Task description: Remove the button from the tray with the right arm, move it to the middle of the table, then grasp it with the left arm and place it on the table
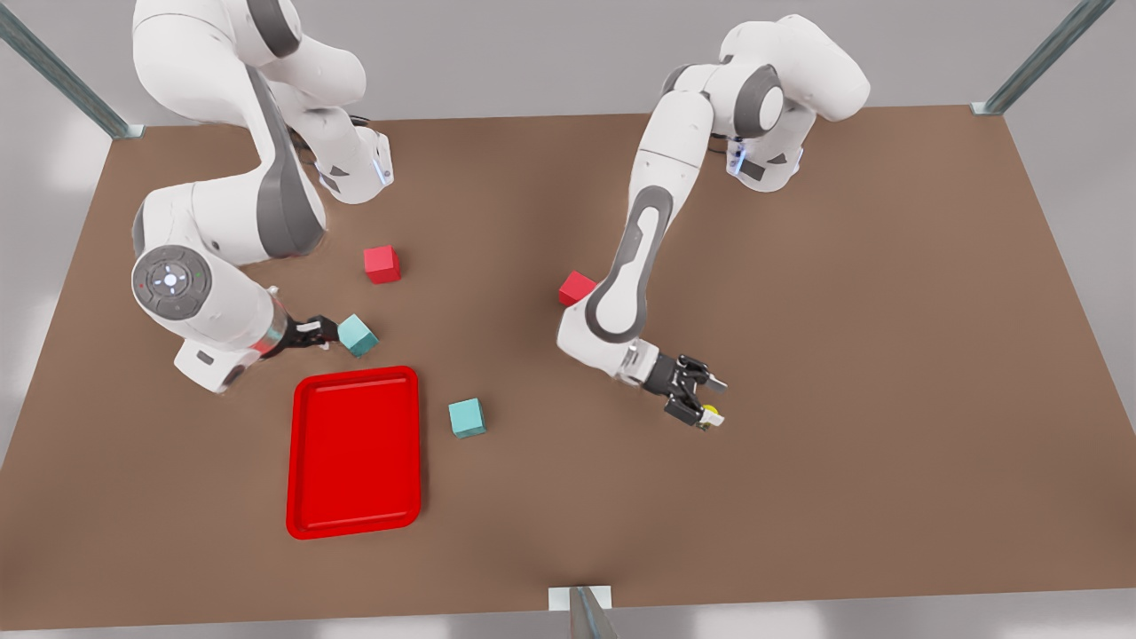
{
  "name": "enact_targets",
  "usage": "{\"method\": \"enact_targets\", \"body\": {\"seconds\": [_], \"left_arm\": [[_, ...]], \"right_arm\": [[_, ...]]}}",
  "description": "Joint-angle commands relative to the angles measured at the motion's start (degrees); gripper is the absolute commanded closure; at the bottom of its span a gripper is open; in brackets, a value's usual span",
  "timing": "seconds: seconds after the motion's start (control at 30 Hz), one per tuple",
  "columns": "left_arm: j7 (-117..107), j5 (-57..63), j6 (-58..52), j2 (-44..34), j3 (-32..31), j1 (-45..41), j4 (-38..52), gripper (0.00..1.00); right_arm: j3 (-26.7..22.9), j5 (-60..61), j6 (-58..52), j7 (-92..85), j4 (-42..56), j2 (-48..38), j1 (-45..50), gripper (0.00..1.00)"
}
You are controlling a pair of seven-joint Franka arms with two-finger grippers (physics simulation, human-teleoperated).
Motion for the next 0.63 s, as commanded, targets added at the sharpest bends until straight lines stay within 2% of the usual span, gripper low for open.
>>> {"method": "enact_targets", "body": {"seconds": [0.0,0.03,0.07,0.1,0.13,0.17,0.2,0.23,0.27,0.3,0.37,0.43,0.6], "left_arm": [[100.73,-15.56,-5.34,-7.55,0.22,0.22,0.35,0.0],[122.58,-32.4,-5.34,-8.08,2.32,3.55,5.44,0.0],[143.96,-56.2,-7.78,-10.44,6.18,9.6,8.35,0.0],[166.24,-74.48,-25.88,-12.04,9.18,21.3,15.9,0.0],[170.3,-74.48,-36.0,-12.65,9.27,25.79,25.05,0.0],[169.6,-73.34,-36.28,-20.02,6.29,30.71,25.58,0.0],[164.78,-60.1,-30.76,-31.35,-10.38,37.65,19.1,0.0],[158.1,-48.39,-23.72,-39.89,-24.72,42.22,8.72,0.0],[157.38,-47.5,-20.02,-46.13,-27.56,44.08,1.26,0.0],[157.91,-47.85,-16.86,-50.35,-27.64,44.96,-6.31,0.0],[158.61,-48.29,-10.79,-47.82,-28.0,45.13,-12.03,0.0],[163.54,-49.96,-10.88,-45.87,-30.72,47.86,-12.03,0.0],[163.27,-49.69,-11.23,-47.28,-30.9,47.86,-11.68,0.0]], "right_arm": [[0.02,3.5,7.59,18.33,-12.97,-9.43,-1.11,0.0],[0.02,3.41,8.23,11.42,-13.61,-10.5,-1.12,0.0],[-0.06,3.06,6.55,7.35,-9.14,-9.45,-0.77,0.0],[-0.06,3.5,6.11,6.73,-7.28,-8.91,-1.12,0.0],[-0.06,3.41,6.02,6.82,-5.96,-7.95,-0.85,0.0],[-0.06,3.5,5.06,6.9,-4.99,-7.24,-0.68,0.0],[-0.06,3.06,4.97,7.34,-4.99,-6.63,-0.41,0.0],[0.02,2.97,4.35,7.17,-4.99,-6.63,-0.41,0.0],[-0.06,2.97,4.35,7.17,-4.99,-6.63,-0.5,0.0],[-0.06,2.97,4.35,7.26,-4.99,-6.63,-0.59,0.0],[-0.06,3.06,4.35,7.08,-4.99,-6.19,-0.68,0.0],[-0.06,3.06,4.35,7.08,-4.99,-6.1,-0.76,0.0],[-0.06,3.15,4.35,7.34,-4.99,-5.84,-0.94,0.0]]}}
